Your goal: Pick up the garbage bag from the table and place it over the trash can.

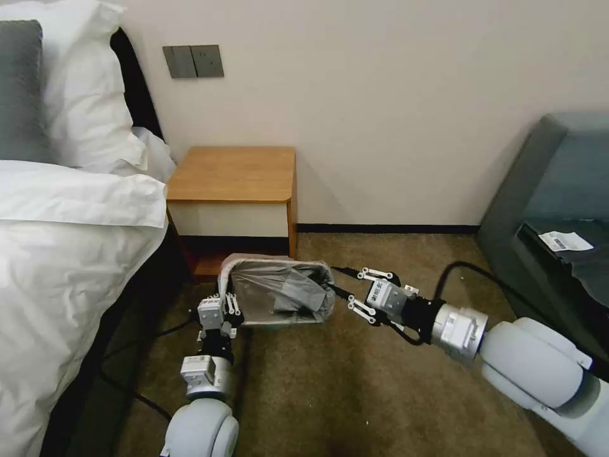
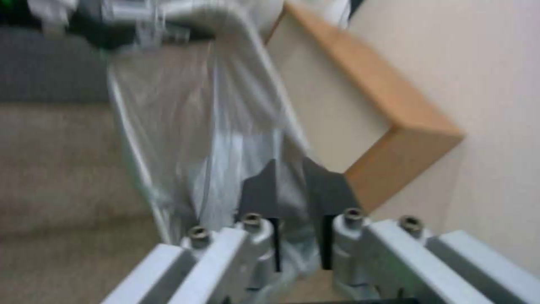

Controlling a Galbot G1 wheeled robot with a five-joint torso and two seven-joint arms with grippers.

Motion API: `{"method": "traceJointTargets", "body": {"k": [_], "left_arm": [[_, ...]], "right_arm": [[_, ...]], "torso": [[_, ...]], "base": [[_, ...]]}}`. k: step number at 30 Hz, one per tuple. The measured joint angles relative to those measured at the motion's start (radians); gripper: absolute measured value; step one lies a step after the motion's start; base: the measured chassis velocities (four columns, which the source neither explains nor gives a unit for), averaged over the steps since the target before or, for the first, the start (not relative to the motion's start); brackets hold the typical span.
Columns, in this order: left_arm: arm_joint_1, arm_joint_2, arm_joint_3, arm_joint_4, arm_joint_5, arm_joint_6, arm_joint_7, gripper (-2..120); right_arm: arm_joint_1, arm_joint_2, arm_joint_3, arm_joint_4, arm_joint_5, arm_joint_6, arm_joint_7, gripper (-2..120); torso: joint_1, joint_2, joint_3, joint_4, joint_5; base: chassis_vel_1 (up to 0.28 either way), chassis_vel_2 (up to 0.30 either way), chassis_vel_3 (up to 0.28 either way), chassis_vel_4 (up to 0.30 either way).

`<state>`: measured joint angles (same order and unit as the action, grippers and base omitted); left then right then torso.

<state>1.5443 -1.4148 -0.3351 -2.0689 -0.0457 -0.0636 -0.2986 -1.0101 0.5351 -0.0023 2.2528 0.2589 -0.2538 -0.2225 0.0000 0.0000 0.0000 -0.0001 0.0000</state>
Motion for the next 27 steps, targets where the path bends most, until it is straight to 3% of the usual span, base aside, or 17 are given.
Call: {"method": "traceJointTargets", "body": {"k": [4, 14, 27], "left_arm": [[-0.001, 0.001, 0.002, 0.005, 0.003, -0.001, 0.003, 9], [-0.001, -0.005, 0.003, 0.010, 0.014, -0.004, 0.008, 9], [-0.008, -0.008, 0.004, 0.021, 0.022, -0.015, 0.013, 9]], "right_arm": [[0.054, 0.032, -0.087, -0.047, -0.028, -0.006, -0.006, 0], [0.310, 0.162, -0.336, -0.194, -0.073, -0.034, -0.015, 0], [0.580, 0.357, -0.642, -0.444, -0.024, -0.104, 0.028, 0]], "torso": [[0.000, 0.000, 0.000, -0.0001, -0.0001], [0.000, 0.000, 0.000, 0.0002, -0.0003], [0.000, 0.000, 0.000, 0.0001, -0.0001]], "base": [[0.000, 0.000, 0.000, 0.000], [0.000, 0.000, 0.000, 0.000], [0.000, 0.000, 0.000, 0.000]]}}
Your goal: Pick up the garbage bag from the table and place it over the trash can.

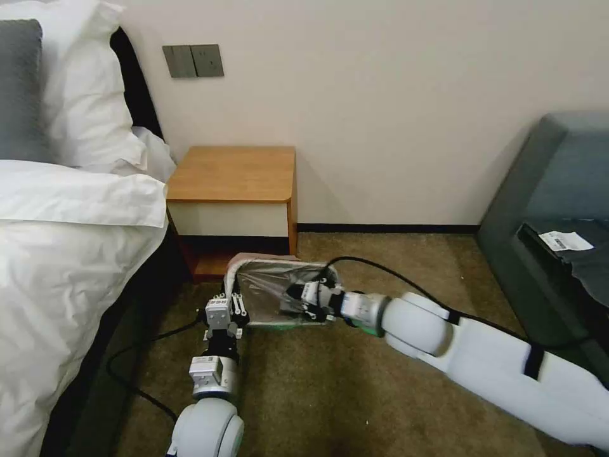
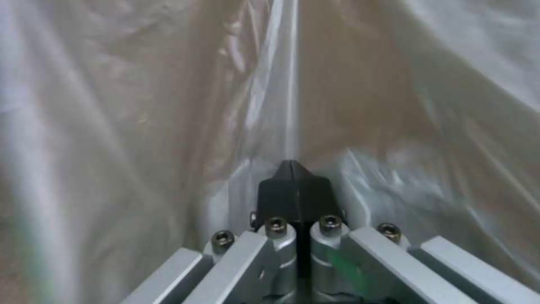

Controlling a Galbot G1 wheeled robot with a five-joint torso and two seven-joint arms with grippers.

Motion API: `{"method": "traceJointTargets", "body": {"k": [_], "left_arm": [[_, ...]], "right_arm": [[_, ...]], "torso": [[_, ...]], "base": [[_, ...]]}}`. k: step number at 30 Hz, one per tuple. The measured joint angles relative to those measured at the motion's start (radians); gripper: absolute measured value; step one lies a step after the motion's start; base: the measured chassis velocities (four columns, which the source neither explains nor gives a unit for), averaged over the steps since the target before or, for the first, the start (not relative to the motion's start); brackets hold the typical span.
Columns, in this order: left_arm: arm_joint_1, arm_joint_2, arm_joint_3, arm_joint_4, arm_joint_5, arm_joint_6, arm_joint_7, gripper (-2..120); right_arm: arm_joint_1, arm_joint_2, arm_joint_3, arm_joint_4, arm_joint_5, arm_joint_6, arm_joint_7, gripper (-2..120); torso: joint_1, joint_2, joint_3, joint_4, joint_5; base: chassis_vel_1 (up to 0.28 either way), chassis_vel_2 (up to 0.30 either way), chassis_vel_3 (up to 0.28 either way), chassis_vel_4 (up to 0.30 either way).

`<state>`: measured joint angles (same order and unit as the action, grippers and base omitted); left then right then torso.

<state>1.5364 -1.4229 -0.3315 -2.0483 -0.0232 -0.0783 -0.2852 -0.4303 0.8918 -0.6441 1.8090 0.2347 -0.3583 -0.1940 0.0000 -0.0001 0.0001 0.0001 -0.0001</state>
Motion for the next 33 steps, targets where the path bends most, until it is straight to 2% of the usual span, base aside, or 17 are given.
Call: {"method": "traceJointTargets", "body": {"k": [4, 11, 19, 33], "left_arm": [[0.002, -0.006, 0.000, 0.000, 0.011, -0.004, 0.002, 9], [0.002, -0.013, 0.001, -0.005, 0.021, -0.008, 0.002, 9], [0.000, -0.027, 0.005, -0.004, 0.029, -0.010, 0.002, 9], [0.011, -0.045, 0.008, -0.025, 0.047, -0.015, 0.002, 9]], "right_arm": [[0.093, 0.068, -0.087, -0.089, 0.017, -0.009, 0.016, 0], [0.179, 0.134, -0.180, -0.194, 0.032, -0.016, 0.030, 0], [0.211, 0.192, -0.207, -0.282, 0.028, -0.023, 0.043, 0], [0.269, 0.334, -0.324, -0.509, 0.001, 0.000, 0.046, 0]], "torso": [[0.000, 0.000, 0.000, 0.0002, -0.0001], [0.000, 0.000, 0.000, -0.0001, 0.0000], [0.000, 0.000, 0.000, -0.0001, 0.0001], [0.000, 0.000, 0.000, -0.0001, 0.0000]], "base": [[0.000, 0.000, 0.000, 0.000], [0.000, 0.000, 0.000, 0.000], [0.000, 0.000, 0.000, 0.000], [0.000, 0.000, 0.000, 0.000]]}}
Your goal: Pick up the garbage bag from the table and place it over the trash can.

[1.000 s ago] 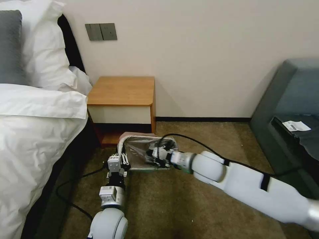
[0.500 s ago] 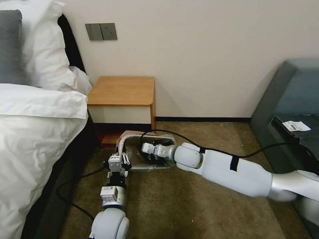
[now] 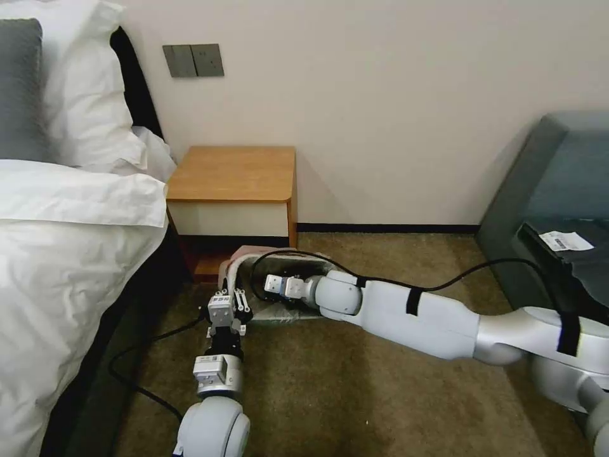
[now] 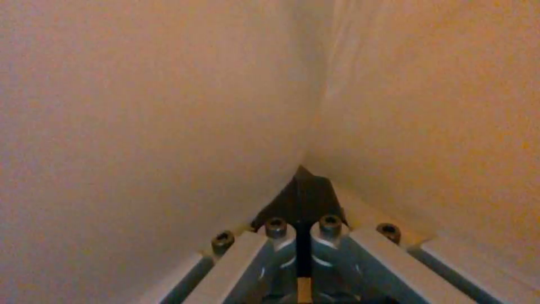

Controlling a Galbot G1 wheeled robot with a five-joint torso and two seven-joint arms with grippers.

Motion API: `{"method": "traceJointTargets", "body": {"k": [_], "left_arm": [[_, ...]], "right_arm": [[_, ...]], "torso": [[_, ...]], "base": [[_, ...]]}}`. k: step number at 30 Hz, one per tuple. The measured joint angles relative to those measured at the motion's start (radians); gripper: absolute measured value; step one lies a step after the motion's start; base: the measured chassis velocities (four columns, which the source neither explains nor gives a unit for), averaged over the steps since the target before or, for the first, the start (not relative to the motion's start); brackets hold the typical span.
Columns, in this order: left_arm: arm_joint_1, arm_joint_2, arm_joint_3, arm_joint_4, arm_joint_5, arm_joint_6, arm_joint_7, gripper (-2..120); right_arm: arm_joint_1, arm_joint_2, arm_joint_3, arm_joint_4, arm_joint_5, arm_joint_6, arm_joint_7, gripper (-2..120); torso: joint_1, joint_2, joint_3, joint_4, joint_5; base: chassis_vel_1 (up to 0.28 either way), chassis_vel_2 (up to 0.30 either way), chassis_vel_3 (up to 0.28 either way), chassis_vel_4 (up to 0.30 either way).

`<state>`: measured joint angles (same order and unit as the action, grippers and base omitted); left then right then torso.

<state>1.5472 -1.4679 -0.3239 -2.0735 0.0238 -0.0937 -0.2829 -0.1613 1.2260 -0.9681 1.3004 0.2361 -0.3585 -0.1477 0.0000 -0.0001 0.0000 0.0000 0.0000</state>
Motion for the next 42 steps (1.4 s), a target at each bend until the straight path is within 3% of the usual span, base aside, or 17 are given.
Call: {"method": "traceJointTargets", "body": {"k": [10, 20, 25, 28, 29, 33, 34, 36, 37, 39, 41, 42], "left_arm": [[0.012, -0.016, -0.002, -0.010, 0.021, -0.007, 0.000, 9], [0.004, -0.013, -0.014, 0.017, 0.018, -0.012, 0.001, 9], [-0.009, -0.013, -0.023, 0.035, -0.004, -0.009, 0.000, 9], [-0.016, -0.002, -0.034, 0.043, -0.030, -0.001, -0.004, 9], [-0.016, -0.002, -0.034, 0.043, -0.030, -0.001, -0.004, 9], [-0.012, 0.006, -0.036, 0.044, -0.054, 0.014, -0.011, 9], [-0.012, 0.006, -0.036, 0.044, -0.054, 0.014, -0.011, 9], [-0.008, 0.006, -0.035, 0.040, -0.061, 0.021, -0.014, 9], [-0.008, 0.006, -0.035, 0.040, -0.061, 0.021, -0.014, 9], [-0.006, 0.009, -0.035, 0.035, -0.083, 0.032, -0.019, 9], [-0.003, 0.017, -0.035, 0.028, -0.121, 0.047, -0.025, 9], [-0.003, 0.017, -0.035, 0.028, -0.121, 0.047, -0.025, 9]], "right_arm": [[0.016, 0.074, -0.015, -0.100, -0.005, 0.021, -0.003, 0], [0.002, 0.028, 0.011, -0.026, 0.010, 0.029, 0.027, 0], [-0.011, -0.044, 0.031, 0.093, 0.066, 0.021, 0.061, 0], [-0.076, -0.132, 0.110, 0.264, 0.091, 0.011, 0.072, 0], [-0.076, -0.132, 0.110, 0.264, 0.091, 0.011, 0.072, 0], [-0.233, -0.260, 0.269, 0.471, 0.075, 0.019, 0.053, 0], [-0.233, -0.260, 0.269, 0.471, 0.075, 0.019, 0.053, 0], [-0.361, -0.353, 0.395, 0.604, 0.057, 0.036, 0.019, 0], [-0.361, -0.353, 0.395, 0.604, 0.057, 0.036, 0.019, 0], [-0.496, -0.449, 0.544, 0.714, 0.037, 0.087, 0.006, 0], [-0.617, -0.518, 0.636, 0.793, 0.016, 0.155, 0.040, 0], [-0.617, -0.518, 0.636, 0.793, 0.016, 0.155, 0.040, 0]], "torso": [[0.000, 0.000, 0.000, 0.0002, 0.0000], [0.000, 0.000, 0.000, 0.0001, 0.0001], [0.000, 0.000, 0.000, 0.0001, 0.0001], [0.000, 0.000, 0.000, 0.0001, 0.0005], [0.000, 0.000, 0.000, 0.0001, 0.0005], [0.000, 0.000, 0.000, 0.0002, 0.0004], [0.000, 0.000, 0.000, 0.0002, 0.0004], [0.000, 0.000, 0.000, 0.0000, 0.0008], [0.000, 0.000, 0.000, 0.0000, 0.0008], [0.000, 0.000, 0.000, -0.0003, -0.0001], [0.000, 0.000, 0.000, -0.0004, 0.0005], [0.000, 0.000, 0.000, -0.0004, 0.0005]], "base": [[0.000, 0.000, 0.000, 0.000], [0.000, 0.000, 0.000, 0.000], [0.000, 0.000, 0.000, 0.000], [0.000, 0.000, 0.000, 0.000], [0.000, 0.000, 0.000, 0.000], [0.000, 0.000, 0.000, 0.000], [0.000, 0.000, 0.000, 0.000], [0.000, 0.000, 0.000, 0.000], [0.000, 0.000, 0.000, 0.000], [0.000, 0.000, 0.000, 0.000], [0.000, 0.000, 0.000, 0.000], [0.000, 0.000, 0.000, 0.000]]}}
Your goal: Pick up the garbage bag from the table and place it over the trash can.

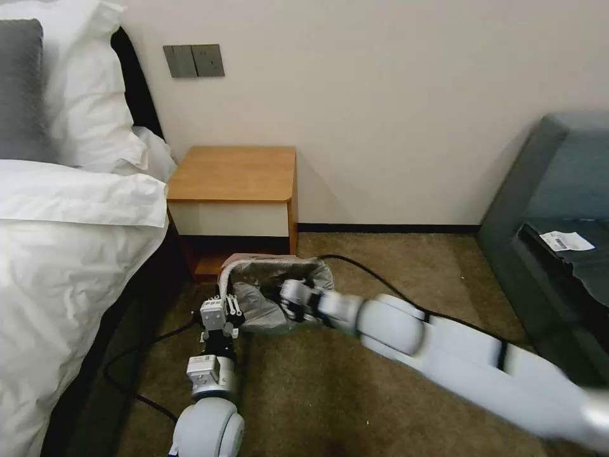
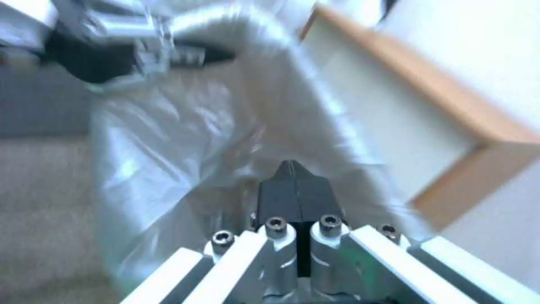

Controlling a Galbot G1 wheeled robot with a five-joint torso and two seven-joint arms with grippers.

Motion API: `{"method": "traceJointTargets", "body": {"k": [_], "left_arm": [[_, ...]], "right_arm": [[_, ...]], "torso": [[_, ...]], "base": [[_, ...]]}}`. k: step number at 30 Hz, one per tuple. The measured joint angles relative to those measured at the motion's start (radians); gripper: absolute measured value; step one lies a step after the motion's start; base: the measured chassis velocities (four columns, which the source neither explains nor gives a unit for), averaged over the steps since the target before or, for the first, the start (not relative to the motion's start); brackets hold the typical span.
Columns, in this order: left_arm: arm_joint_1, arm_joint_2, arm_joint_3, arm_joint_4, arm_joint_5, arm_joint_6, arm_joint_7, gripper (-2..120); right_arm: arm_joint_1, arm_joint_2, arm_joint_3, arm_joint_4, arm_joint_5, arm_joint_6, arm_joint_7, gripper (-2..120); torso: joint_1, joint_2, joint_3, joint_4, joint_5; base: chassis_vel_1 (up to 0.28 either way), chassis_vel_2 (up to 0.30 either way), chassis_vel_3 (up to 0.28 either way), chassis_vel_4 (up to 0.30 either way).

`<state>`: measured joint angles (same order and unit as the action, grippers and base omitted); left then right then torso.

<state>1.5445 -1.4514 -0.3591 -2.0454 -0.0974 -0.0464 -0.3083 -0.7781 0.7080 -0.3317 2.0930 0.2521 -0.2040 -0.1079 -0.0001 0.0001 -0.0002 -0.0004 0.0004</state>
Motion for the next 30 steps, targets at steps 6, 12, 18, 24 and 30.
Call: {"method": "traceJointTargets", "body": {"k": [6, 12, 18, 24, 30], "left_arm": [[0.009, 0.026, 0.009, -0.045, -0.207, 0.117, -0.026, 9], [0.008, 0.069, 0.011, -0.057, -0.379, 0.230, -0.018, 9], [0.009, 0.092, 0.011, -0.061, -0.463, 0.310, -0.001, 9], [0.006, 0.110, 0.016, -0.021, -0.471, 0.333, 0.008, 9], [0.004, 0.118, 0.021, 0.048, -0.469, 0.338, 0.043, 9]], "right_arm": [[-0.315, 0.008, 0.337, 0.170, -0.031, 0.097, 0.123, 7], [-0.414, 0.145, 0.505, 0.175, -0.045, 0.139, 0.153, 27], [-0.535, 0.290, 0.610, 0.135, -0.095, 0.202, 0.156, 46], [-0.590, 0.393, 0.650, 0.091, -0.165, 0.272, 0.152, 68], [-0.597, 0.515, 0.612, 0.053, -0.203, 0.294, 0.145, 93]], "torso": [[0.000, 0.000, 0.000, 0.0002, -0.0005], [0.000, 0.000, 0.000, 0.0007, -0.0003], [0.000, 0.000, 0.000, 0.0004, -0.0004], [0.000, 0.000, 0.000, 0.0003, -0.0006], [0.000, 0.000, 0.000, 0.0004, -0.0006]], "base": [[0.000, 0.000, 0.000, 0.000], [0.000, 0.000, 0.000, 0.000], [0.000, 0.000, 0.000, 0.000], [0.000, 0.000, 0.000, 0.000], [0.000, 0.000, 0.000, 0.000]]}}
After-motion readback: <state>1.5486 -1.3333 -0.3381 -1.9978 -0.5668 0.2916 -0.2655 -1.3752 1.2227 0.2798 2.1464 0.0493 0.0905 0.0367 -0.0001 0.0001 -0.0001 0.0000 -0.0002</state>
